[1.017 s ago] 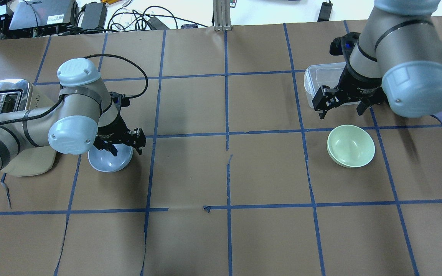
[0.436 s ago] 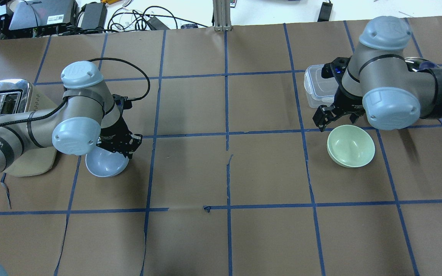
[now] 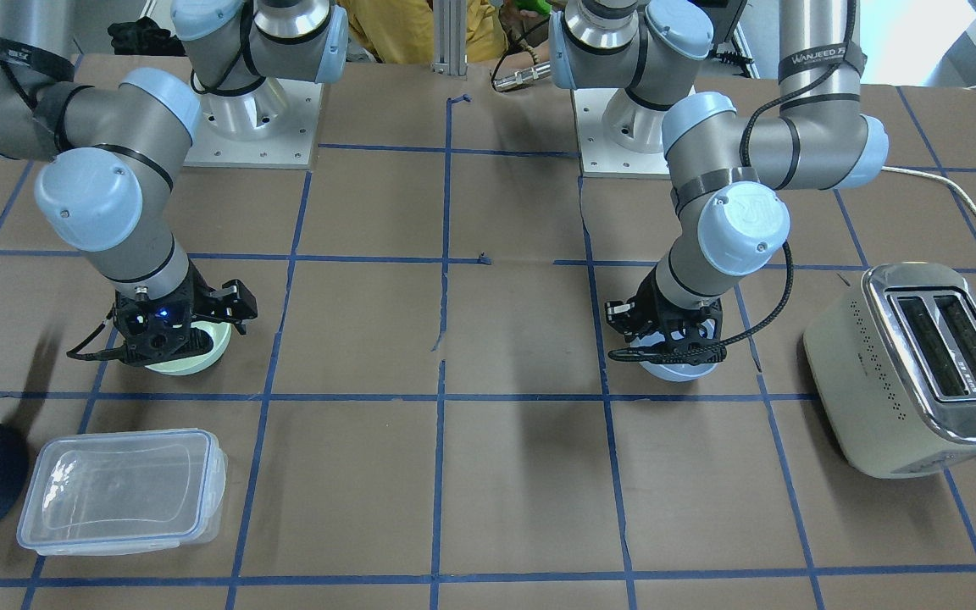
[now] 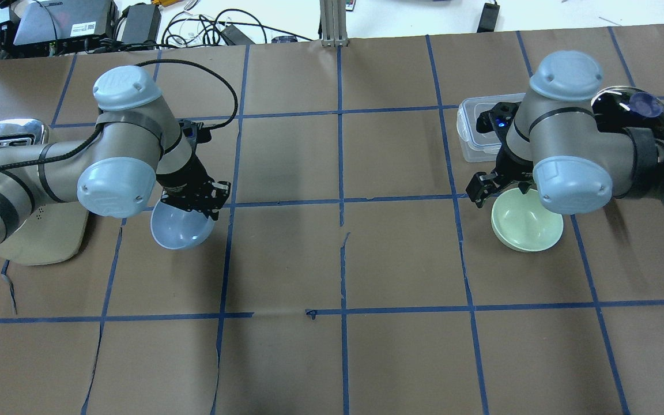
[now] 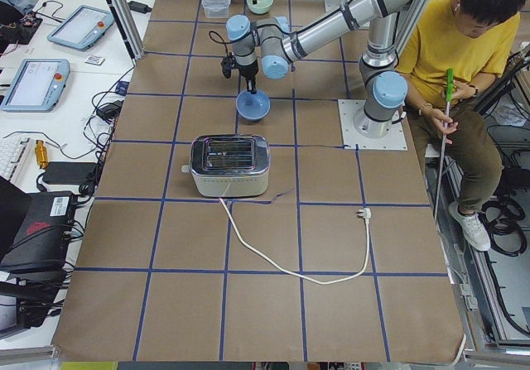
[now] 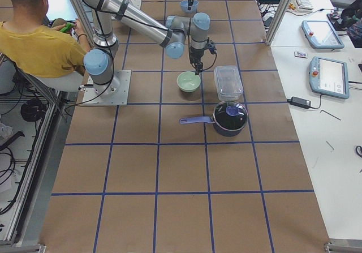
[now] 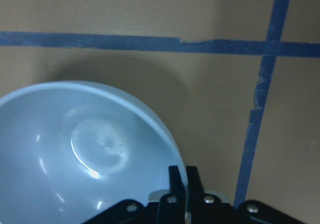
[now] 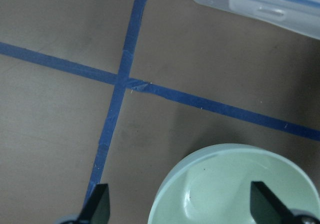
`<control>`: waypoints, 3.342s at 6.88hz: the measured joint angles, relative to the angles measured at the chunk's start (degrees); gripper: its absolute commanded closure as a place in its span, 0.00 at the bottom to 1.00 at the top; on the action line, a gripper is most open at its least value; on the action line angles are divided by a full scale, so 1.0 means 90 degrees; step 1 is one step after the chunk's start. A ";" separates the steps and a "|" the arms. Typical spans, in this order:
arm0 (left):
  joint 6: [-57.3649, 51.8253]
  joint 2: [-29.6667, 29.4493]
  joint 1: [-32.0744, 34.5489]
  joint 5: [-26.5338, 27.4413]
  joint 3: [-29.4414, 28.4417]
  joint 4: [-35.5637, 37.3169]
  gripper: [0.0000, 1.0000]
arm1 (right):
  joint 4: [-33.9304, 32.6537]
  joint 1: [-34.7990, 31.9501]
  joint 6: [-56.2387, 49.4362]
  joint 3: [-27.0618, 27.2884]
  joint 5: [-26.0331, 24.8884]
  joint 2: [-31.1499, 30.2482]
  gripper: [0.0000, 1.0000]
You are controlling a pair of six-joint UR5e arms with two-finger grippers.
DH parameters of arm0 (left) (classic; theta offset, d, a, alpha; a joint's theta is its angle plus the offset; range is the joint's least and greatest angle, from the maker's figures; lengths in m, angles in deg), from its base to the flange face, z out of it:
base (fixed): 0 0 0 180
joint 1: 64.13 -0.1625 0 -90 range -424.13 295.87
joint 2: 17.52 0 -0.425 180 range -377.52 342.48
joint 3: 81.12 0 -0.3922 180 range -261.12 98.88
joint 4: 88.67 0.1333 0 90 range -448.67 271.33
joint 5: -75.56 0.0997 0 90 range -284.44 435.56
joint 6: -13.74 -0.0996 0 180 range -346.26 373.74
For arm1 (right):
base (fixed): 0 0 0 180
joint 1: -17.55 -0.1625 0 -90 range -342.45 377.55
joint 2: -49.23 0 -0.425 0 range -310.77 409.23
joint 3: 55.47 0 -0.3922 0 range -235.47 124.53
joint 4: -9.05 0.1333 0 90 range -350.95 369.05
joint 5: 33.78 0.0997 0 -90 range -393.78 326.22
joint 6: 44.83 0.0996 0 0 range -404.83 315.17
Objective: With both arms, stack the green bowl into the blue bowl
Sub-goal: 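Carry the blue bowl toward the table centre with the left gripper and release it, then carry green bowl over blue bowl with right gripper while left gripper withdraws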
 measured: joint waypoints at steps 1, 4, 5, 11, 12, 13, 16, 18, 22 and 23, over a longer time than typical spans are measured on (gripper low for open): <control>0.0825 -0.0055 0.0603 -0.0054 -0.0276 -0.0180 1.00 | -0.0320 0.0006 -0.0087 0.0197 0.0000 0.0070 0.13; 0.2587 -0.0489 0.1962 -0.0309 -0.0545 0.0644 1.00 | -0.0483 0.0129 -0.0136 0.0324 -0.0010 0.0178 1.00; 0.2795 -0.0705 0.2150 -0.0341 -0.0577 0.1107 1.00 | -0.0428 0.0346 -0.0202 0.0326 -0.0005 0.0178 1.00; 0.3417 -0.1729 0.2605 -0.0339 -0.1418 0.1815 0.54 | 0.0291 0.0637 -0.0265 -0.0137 0.0016 -0.0236 1.00; 0.3423 -0.1765 0.2609 -0.0339 -0.1437 0.1821 0.40 | 0.0689 0.0633 -0.0192 -0.0521 0.0031 -0.0363 1.00; 0.3416 -0.1767 0.2609 -0.0338 -0.1447 0.1842 0.34 | 0.1157 0.0617 -0.0011 -0.0973 0.0055 -0.0405 1.00; 0.2974 -0.1421 0.2506 -0.0298 -0.1845 0.1559 0.19 | 0.1898 0.0427 0.0662 -0.1732 0.0118 -0.0394 1.00; 0.1617 -0.0765 0.1988 -0.0100 -0.2068 0.0254 0.15 | 0.1944 -0.0059 0.1414 -0.1990 0.0110 -0.0347 1.00; -0.0572 0.0909 0.0862 0.0664 -0.1995 -0.2008 0.15 | 0.1902 -0.1107 0.3281 -0.2317 0.0271 0.0045 1.00; -0.0509 0.1192 0.0680 0.0704 -0.1882 -0.2027 0.04 | 0.1885 -0.1556 0.3808 -0.2483 0.0235 0.0280 1.00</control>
